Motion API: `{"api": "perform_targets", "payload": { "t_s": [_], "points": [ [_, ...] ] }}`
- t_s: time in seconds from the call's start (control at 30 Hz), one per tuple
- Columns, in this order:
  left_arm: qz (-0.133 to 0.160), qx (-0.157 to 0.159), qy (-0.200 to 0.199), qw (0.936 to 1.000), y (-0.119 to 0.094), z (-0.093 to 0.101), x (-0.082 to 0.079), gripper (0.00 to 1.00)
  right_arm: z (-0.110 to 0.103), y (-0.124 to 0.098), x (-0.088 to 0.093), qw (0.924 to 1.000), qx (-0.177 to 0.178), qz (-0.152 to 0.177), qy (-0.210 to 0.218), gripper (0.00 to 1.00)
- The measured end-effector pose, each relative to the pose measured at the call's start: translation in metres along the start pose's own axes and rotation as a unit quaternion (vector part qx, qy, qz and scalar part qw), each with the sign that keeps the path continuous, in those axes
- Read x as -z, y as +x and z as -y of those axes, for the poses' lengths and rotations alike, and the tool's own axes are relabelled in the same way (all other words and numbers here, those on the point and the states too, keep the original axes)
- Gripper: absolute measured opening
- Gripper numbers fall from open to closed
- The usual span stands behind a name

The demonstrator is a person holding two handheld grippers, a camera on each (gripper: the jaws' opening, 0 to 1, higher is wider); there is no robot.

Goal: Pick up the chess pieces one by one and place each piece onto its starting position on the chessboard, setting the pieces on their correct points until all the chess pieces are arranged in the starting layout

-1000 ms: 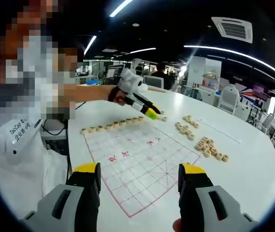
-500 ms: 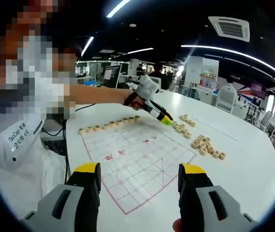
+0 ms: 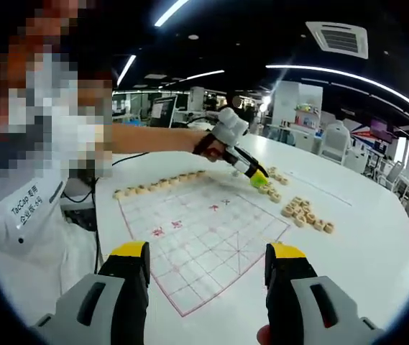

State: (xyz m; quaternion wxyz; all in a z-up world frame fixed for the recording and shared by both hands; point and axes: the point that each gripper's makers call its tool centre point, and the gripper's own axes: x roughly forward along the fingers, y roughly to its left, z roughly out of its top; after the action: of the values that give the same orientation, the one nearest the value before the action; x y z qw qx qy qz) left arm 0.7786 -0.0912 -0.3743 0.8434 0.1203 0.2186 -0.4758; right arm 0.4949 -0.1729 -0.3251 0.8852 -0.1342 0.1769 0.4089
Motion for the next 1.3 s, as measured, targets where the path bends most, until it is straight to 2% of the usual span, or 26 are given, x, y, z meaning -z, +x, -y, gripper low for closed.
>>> {"api": "perform_targets", "payload": {
  "t_s": [0.13, 0.27, 0.5, 0.6, 0.7, 0.83, 1.07, 1.2, 1.3],
  "points": [
    [0.005, 0.009, 0.005, 0.9999, 0.005, 0.006, -0.009, 0.28, 0.002, -0.001, 0.001, 1.0000, 0.004, 0.000, 0.001, 0.65],
    [0.003, 0.013, 0.011, 0.9999, 0.004, 0.009, -0.008, 0.28, 0.003, -0.001, 0.002, 1.0000, 0.003, -0.001, 0.002, 0.65],
    [-0.013, -0.009, 0.016, 0.9998, -0.017, -0.015, 0.009, 0.28, 0.004, -0.003, 0.003, 1.0000, 0.004, 0.000, 0.003, 0.65],
    [-0.021, -0.022, 0.015, 0.9994, -0.035, -0.027, 0.024, 0.27, 0.005, -0.001, 0.004, 1.0000, 0.004, -0.001, 0.005, 0.65],
    [-0.037, -0.022, 0.012, 0.9990, -0.043, -0.027, 0.040, 0.26, 0.004, 0.002, 0.005, 1.0000, 0.001, -0.003, 0.006, 0.65],
    [-0.046, -0.014, 0.013, 0.9987, -0.047, -0.024, 0.051, 0.26, 0.005, 0.004, 0.008, 0.9999, 0.000, -0.007, 0.009, 0.65],
    [-0.047, -0.003, 0.002, 0.9989, -0.033, -0.017, 0.054, 0.25, 0.003, 0.008, 0.009, 0.9999, -0.002, -0.010, 0.011, 0.65],
    [-0.039, 0.002, -0.008, 0.9992, -0.022, -0.010, 0.048, 0.25, 0.005, 0.007, 0.009, 0.9999, -0.001, -0.012, 0.012, 0.65],
    [-0.032, -0.001, -0.019, 0.9993, -0.013, -0.012, 0.043, 0.25, 0.005, 0.007, 0.010, 0.9999, 0.000, -0.012, 0.012, 0.65]
  ]
}}
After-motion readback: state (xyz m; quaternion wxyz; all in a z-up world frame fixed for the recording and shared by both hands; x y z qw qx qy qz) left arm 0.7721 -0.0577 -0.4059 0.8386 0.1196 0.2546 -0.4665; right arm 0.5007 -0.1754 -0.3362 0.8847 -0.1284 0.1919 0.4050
